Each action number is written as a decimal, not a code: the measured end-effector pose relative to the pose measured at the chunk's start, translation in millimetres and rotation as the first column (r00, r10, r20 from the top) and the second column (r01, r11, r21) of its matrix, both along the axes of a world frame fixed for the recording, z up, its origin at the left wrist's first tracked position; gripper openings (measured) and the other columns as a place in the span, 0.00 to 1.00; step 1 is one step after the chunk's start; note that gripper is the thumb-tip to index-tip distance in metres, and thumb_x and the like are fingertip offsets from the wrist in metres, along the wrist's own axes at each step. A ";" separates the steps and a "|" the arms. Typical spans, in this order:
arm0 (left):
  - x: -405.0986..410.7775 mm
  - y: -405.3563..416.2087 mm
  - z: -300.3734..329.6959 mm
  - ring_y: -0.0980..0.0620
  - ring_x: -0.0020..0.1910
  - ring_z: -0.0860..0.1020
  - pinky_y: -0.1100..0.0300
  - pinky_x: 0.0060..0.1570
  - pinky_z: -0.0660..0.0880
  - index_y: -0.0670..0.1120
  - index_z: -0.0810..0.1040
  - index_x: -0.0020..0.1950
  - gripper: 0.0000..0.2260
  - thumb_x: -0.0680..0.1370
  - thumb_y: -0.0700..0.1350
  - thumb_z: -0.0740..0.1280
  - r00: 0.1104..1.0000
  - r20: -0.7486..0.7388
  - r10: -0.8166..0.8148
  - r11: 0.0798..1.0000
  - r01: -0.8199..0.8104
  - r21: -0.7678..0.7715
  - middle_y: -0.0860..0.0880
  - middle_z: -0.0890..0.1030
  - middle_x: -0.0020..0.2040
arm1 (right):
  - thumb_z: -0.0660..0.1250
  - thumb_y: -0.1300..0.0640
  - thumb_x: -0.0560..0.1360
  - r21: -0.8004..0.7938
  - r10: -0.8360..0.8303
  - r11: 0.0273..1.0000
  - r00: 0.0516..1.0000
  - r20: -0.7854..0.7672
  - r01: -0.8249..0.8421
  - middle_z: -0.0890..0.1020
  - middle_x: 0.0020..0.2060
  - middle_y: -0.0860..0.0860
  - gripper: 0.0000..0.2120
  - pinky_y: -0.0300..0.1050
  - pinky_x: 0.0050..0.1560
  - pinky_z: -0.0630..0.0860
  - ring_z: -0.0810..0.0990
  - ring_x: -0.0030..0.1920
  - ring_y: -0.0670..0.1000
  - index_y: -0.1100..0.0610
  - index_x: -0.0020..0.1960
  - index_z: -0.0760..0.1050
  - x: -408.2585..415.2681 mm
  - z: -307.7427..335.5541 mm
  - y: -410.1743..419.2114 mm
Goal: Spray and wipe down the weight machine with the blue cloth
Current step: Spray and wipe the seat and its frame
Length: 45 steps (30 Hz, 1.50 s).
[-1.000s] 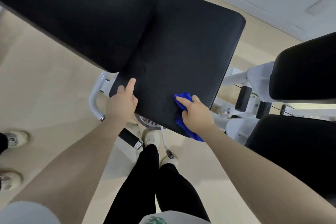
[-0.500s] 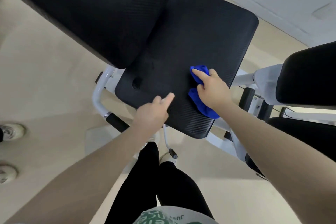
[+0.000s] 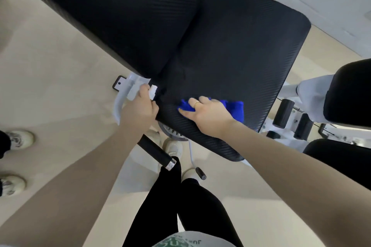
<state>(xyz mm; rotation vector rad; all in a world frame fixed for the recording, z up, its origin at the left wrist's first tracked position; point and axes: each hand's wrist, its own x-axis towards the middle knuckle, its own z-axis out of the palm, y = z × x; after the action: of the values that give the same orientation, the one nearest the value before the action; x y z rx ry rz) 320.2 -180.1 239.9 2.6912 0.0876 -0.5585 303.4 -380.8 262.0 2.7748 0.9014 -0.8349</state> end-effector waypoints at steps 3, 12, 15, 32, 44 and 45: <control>5.3 9.8 -12.9 0.41 0.35 0.77 0.53 0.35 0.71 0.42 0.62 0.67 0.20 0.76 0.42 0.60 0.999 0.030 0.037 0.999 -0.036 -0.024 0.43 0.79 0.36 | 0.55 0.59 0.78 -0.029 -0.151 0.987 0.978 0.146 0.156 0.66 0.65 0.57 0.28 0.52 0.51 0.70 0.69 0.58 0.60 0.45 0.75 0.53 36.3 -4.2 -1.5; 1.1 20.1 -16.5 0.44 0.37 0.73 0.56 0.40 0.67 0.39 0.65 0.65 0.18 0.76 0.40 0.62 0.997 -0.007 0.083 0.974 -0.083 -0.212 0.46 0.73 0.37 | 0.57 0.59 0.76 0.079 -0.343 0.936 0.939 -0.007 0.343 0.65 0.66 0.57 0.28 0.50 0.44 0.70 0.73 0.56 0.60 0.48 0.74 0.56 55.3 -15.6 73.2; 4.7 26.7 -13.4 0.54 0.30 0.69 0.68 0.33 0.65 0.37 0.67 0.61 0.15 0.76 0.39 0.62 0.996 -0.017 0.086 0.958 -0.088 -0.274 0.50 0.69 0.31 | 0.56 0.58 0.77 0.072 -0.234 0.970 0.972 0.011 0.232 0.63 0.69 0.56 0.26 0.51 0.50 0.72 0.70 0.60 0.60 0.45 0.74 0.57 75.7 -19.4 63.0; 5.9 40.4 -8.8 0.48 0.34 0.74 0.55 0.35 0.67 0.42 0.65 0.59 0.11 0.77 0.40 0.58 0.942 -0.005 0.337 0.849 -0.306 -0.431 0.46 0.73 0.39 | 0.56 0.58 0.78 0.052 0.038 0.998 0.997 -0.074 -0.034 0.69 0.61 0.55 0.24 0.48 0.37 0.66 0.73 0.53 0.58 0.45 0.72 0.60 62.5 -9.1 92.1; -11.7 40.1 -9.0 0.44 0.38 0.73 0.57 0.38 0.64 0.42 0.65 0.63 0.15 0.76 0.40 0.60 0.966 -0.007 0.257 0.911 -0.244 -0.332 0.45 0.75 0.41 | 0.58 0.57 0.77 0.084 -0.037 0.995 0.983 -0.182 0.053 0.69 0.56 0.54 0.22 0.48 0.35 0.67 0.76 0.48 0.58 0.45 0.69 0.63 14.0 -9.5 97.4; -12.3 36.9 -6.5 0.45 0.36 0.72 0.57 0.38 0.64 0.42 0.65 0.63 0.16 0.77 0.41 0.60 0.974 -0.020 0.224 0.921 -0.218 -0.323 0.47 0.74 0.38 | 0.58 0.55 0.77 0.053 -0.097 0.993 0.984 -0.148 0.106 0.69 0.58 0.54 0.24 0.48 0.36 0.69 0.76 0.49 0.58 0.43 0.71 0.60 19.2 -6.7 79.3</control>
<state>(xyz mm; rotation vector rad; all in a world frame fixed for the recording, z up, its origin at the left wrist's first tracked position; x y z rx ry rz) 307.9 -143.2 233.3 2.3265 0.2683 -0.4367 322.6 -301.5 255.3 2.8646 0.8250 -1.0547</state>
